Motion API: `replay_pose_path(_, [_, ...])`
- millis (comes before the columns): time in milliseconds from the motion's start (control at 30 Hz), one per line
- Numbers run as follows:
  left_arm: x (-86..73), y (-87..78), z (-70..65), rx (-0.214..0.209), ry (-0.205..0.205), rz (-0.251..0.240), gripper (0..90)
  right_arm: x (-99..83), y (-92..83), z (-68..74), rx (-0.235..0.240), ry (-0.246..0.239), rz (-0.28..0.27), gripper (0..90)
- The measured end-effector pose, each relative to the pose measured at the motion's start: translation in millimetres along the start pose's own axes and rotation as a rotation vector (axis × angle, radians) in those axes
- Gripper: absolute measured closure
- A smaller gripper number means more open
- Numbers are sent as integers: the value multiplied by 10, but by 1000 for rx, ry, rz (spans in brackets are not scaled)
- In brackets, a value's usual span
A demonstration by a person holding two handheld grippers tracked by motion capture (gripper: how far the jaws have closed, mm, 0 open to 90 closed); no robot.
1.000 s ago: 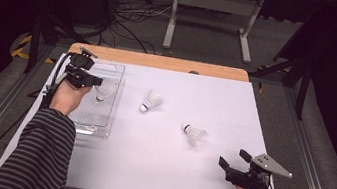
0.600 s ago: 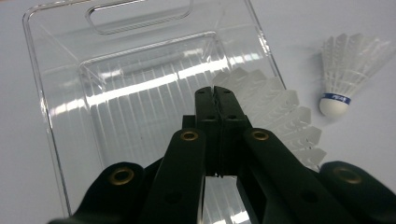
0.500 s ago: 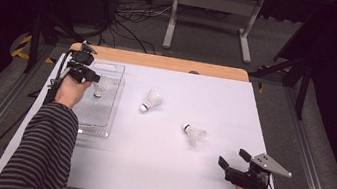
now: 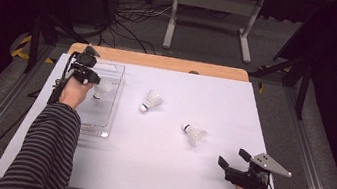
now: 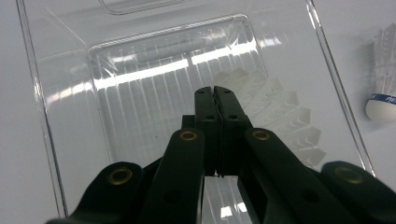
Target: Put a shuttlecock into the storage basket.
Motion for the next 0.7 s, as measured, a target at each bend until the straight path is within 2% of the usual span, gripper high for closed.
replay_pose_path(133, [-10,59,3,10,5,22,884,3,6,-1,0,1,-1,131])
replay_pose_path(233, [6,78,-1,9,1,11,866,2,4,-4,-1,0,-1,131])
replay_pose_path(367, [15,106,-21,-1,4,12,777,1,0,-7,1,4,-2,130])
replay_pose_path(533, [14,104,-29,-2,-6,2,561,-1,1,-11,1,4,-1,131])
replay_pose_path(700, [14,73,-39,-8,-6,-28,459,0,3,-11,0,2,-1,131])
Point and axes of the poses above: each handheld gripper's, and its own axes: y roughly forward along the jaws, x roughly out of its top, z roughly to its left, the point moved 6 cm from there along y, roughly forward along the jaws
